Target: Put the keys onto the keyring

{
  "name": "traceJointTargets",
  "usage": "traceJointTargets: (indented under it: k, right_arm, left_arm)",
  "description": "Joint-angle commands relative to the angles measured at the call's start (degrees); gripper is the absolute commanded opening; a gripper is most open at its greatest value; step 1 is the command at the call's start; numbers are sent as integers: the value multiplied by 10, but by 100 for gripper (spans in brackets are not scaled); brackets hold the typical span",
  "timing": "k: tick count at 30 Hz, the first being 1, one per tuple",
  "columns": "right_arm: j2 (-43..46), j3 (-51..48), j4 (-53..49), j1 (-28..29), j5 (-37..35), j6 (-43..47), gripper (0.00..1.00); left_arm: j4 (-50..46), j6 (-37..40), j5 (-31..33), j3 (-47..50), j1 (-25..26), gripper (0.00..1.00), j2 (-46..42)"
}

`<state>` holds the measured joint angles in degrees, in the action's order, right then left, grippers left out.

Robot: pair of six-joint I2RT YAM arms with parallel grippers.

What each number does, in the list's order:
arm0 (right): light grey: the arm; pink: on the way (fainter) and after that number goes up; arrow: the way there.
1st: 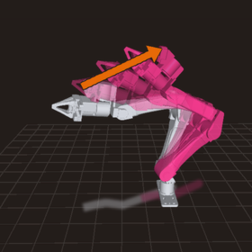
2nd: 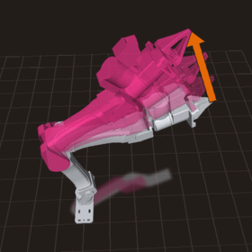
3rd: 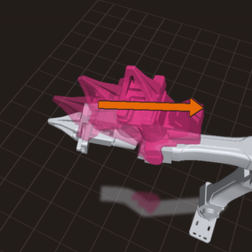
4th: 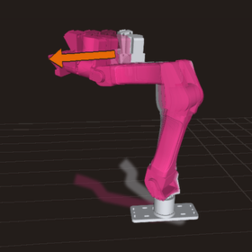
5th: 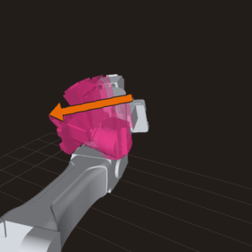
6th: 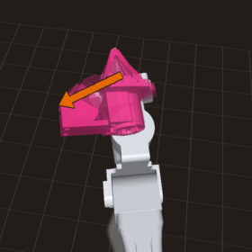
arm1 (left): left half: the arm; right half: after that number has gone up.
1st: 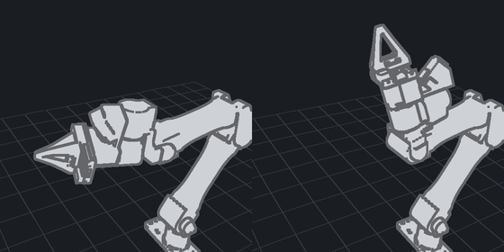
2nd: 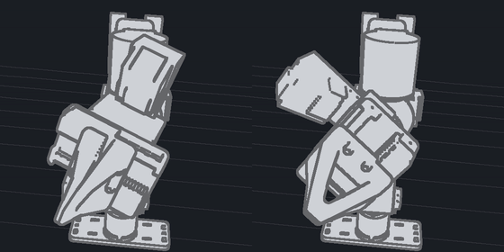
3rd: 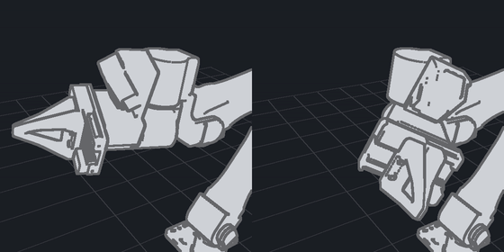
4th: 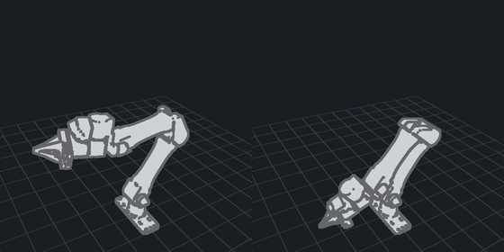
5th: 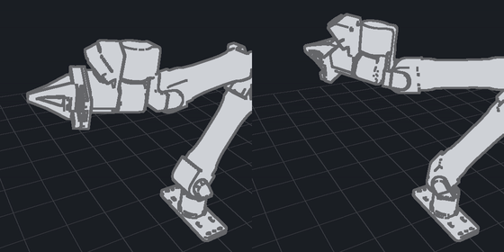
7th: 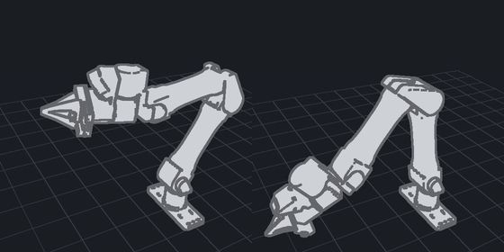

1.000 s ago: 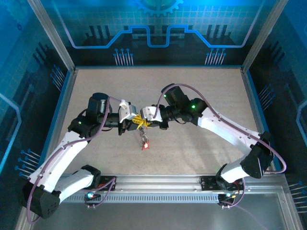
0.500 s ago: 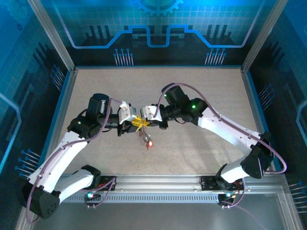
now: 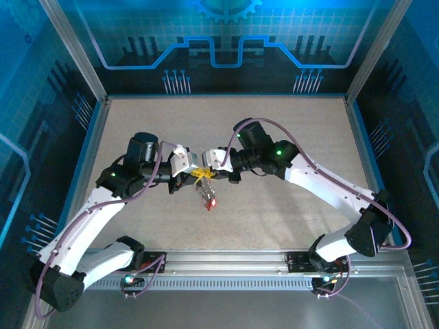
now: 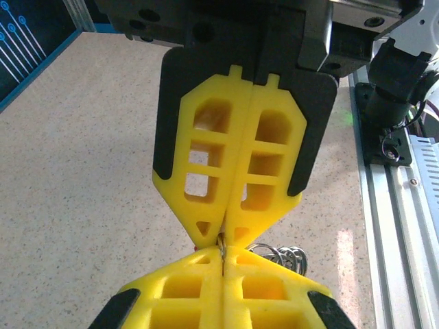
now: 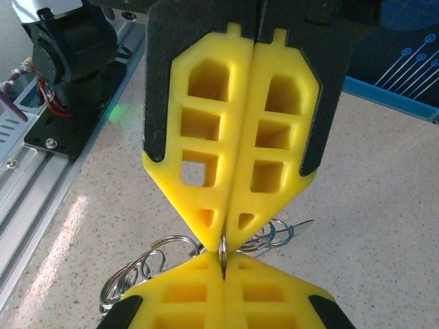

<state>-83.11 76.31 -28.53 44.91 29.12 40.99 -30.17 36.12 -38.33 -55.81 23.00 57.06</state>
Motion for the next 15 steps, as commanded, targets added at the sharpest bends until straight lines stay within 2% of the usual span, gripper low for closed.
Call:
traceJointTargets:
  k: [1, 3, 5, 11, 15]
  right_arm:
    - [26, -16, 41, -6, 27, -14, 16]
    - [35, -23, 44, -17, 32, -20, 22]
    - [45, -31, 40, -31, 49, -21, 25]
    - [67, -49, 34, -41, 59, -14, 25]
    - [74, -53, 36, -42, 99, -5, 24]
  left_arm:
    - [1, 4, -2, -9, 5, 0, -8]
    - [24, 0, -9, 3, 5, 0, -23]
    - [52, -12, -17, 15, 5, 0, -40]
    - [132, -62, -49, 44, 3, 0, -60]
    - [198, -101, -66, 67, 2, 0, -64]
